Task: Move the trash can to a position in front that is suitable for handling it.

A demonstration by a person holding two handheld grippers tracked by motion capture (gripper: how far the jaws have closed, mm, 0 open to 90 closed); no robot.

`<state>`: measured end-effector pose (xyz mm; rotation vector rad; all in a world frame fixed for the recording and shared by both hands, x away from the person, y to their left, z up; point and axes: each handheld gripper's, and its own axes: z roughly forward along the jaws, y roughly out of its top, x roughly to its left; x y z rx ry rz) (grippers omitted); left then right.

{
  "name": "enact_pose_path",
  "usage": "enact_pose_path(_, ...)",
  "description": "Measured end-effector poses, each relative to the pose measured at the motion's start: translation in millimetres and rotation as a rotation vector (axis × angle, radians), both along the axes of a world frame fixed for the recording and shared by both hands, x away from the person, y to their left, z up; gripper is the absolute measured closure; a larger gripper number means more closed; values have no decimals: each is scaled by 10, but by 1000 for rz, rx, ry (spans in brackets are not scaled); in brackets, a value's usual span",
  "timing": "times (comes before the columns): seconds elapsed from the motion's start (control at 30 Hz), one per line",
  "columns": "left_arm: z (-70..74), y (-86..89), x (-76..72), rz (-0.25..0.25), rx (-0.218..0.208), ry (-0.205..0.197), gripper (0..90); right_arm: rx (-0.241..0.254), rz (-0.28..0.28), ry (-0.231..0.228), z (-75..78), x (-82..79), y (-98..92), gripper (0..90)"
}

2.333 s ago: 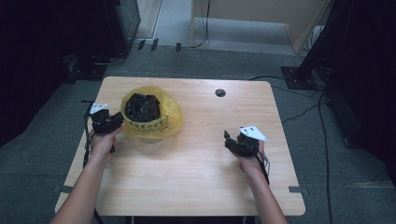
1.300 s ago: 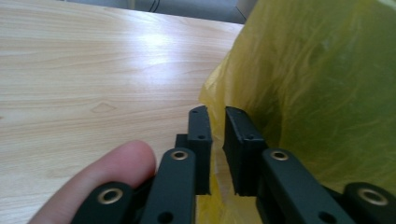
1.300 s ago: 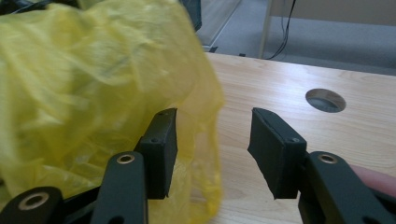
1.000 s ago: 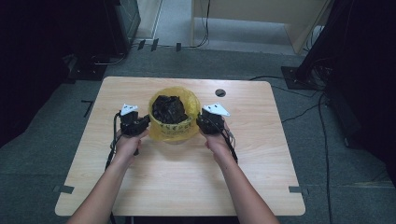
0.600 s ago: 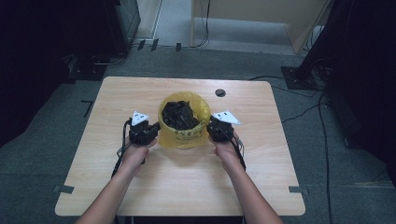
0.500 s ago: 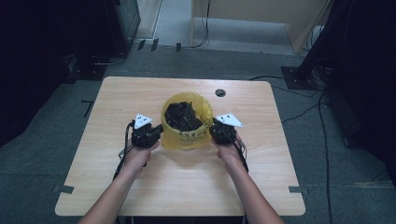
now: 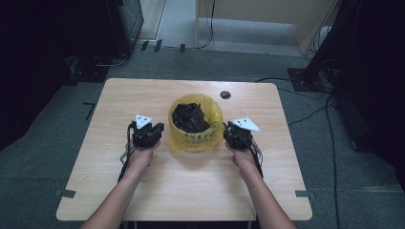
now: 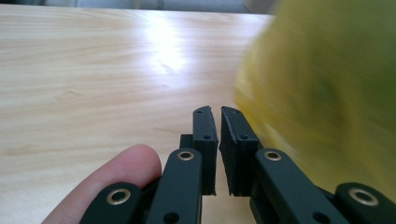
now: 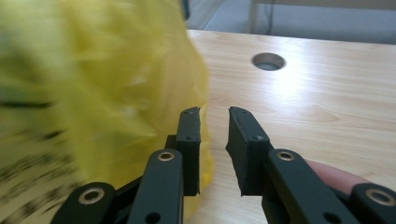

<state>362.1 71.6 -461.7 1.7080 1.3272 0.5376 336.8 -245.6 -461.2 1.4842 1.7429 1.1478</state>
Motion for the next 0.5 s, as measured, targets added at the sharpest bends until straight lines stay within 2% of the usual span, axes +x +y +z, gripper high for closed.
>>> enact_pose_path(0.03, -9, -2, 99, 4, 3, 5, 848, 14, -29, 5, -11, 53, -32, 775)
enact_pose_path(0.1, -20, -27, 177, 6, 4, -3, 850, 16, -43, 4, -30, 106, -26, 782)
enact_pose_path(0.23, -17, -72, 256, -14, 0, -25, 852, 9, -41, -25, -29, 201, 37, 793)
enact_pose_path(0.27, -8, -95, 285, -35, -22, -31, 857, 9, -35, -34, -25, 224, 56, 793)
enact_pose_path(0.33, 10, -144, 289, -76, -16, -33, 858, 10, -12, -33, -23, 261, 111, 793)
enact_pose_path(0.37, 10, -144, 289, -76, -16, -33, 858, 10, -12, -33, -23, 261, 111, 793)
enact_pose_path(0.4, 34, -210, 269, -135, -5, -48, 857, 0, 15, -29, -30, 287, 166, 795)
enact_pose_path(0.43, 47, -246, 252, -133, 25, -63, 875, -1, 29, -32, -31, 290, 194, 824)
enact_pose_path(0.5, 66, -252, 249, -131, 27, -63, 892, -14, 24, -30, -30, 289, 223, 840)
